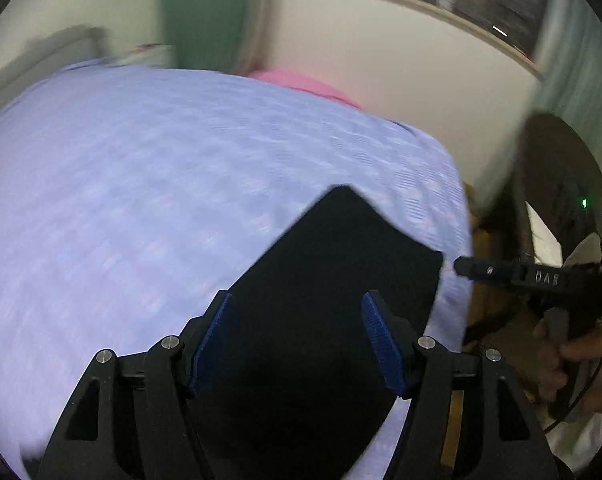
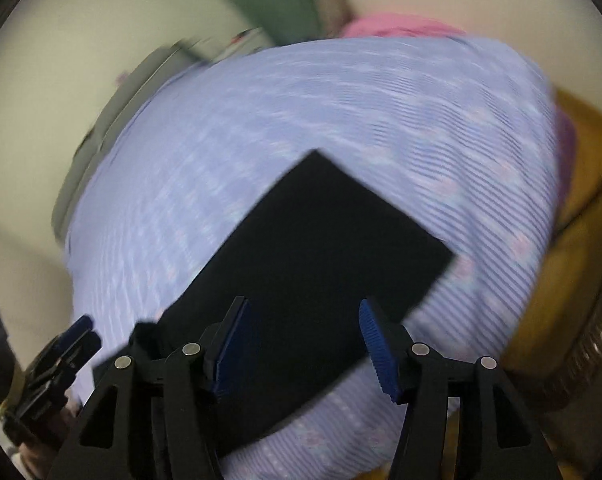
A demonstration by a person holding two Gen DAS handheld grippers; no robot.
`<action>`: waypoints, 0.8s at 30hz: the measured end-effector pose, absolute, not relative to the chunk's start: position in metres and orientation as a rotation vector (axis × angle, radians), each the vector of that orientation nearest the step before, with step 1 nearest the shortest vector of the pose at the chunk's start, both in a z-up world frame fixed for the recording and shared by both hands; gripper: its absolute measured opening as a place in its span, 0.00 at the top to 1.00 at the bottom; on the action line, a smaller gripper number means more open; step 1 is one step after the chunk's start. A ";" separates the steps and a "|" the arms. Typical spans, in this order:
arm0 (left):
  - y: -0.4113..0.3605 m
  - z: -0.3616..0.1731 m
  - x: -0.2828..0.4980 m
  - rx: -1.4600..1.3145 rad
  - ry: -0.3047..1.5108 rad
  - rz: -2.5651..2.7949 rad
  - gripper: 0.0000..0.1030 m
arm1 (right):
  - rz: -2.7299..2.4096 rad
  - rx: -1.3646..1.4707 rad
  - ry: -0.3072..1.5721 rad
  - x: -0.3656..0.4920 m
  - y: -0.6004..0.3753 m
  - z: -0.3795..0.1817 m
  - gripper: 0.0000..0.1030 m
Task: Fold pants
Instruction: 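Grasp the folded trousers' edge again with both grippers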
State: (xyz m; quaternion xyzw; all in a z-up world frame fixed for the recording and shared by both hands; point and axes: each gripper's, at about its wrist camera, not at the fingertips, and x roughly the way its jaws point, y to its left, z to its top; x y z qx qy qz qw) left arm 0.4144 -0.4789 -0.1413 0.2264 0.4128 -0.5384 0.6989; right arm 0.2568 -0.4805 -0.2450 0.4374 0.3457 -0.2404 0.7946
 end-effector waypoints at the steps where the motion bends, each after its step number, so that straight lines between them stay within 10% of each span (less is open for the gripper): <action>1: -0.496 -0.145 0.417 0.540 0.924 -1.244 0.36 | -0.538 0.981 0.716 0.251 -0.486 -0.250 0.44; 24: -0.701 -0.259 0.455 1.079 1.225 -1.704 0.49 | -0.732 1.319 0.561 0.239 -0.523 -0.340 0.46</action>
